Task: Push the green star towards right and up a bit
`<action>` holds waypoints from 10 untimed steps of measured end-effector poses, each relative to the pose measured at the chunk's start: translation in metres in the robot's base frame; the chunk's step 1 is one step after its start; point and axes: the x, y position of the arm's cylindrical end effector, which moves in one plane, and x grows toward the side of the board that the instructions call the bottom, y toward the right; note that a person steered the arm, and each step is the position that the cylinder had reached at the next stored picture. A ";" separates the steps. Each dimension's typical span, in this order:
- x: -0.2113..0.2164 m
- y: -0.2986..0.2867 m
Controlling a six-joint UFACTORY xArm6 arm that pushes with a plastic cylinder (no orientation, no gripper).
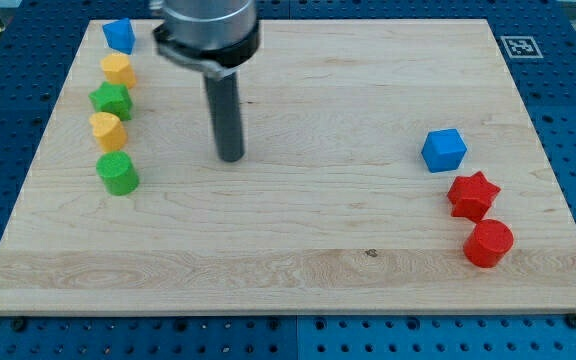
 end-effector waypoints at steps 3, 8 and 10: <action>0.064 -0.133; 0.064 -0.035; 0.040 0.016</action>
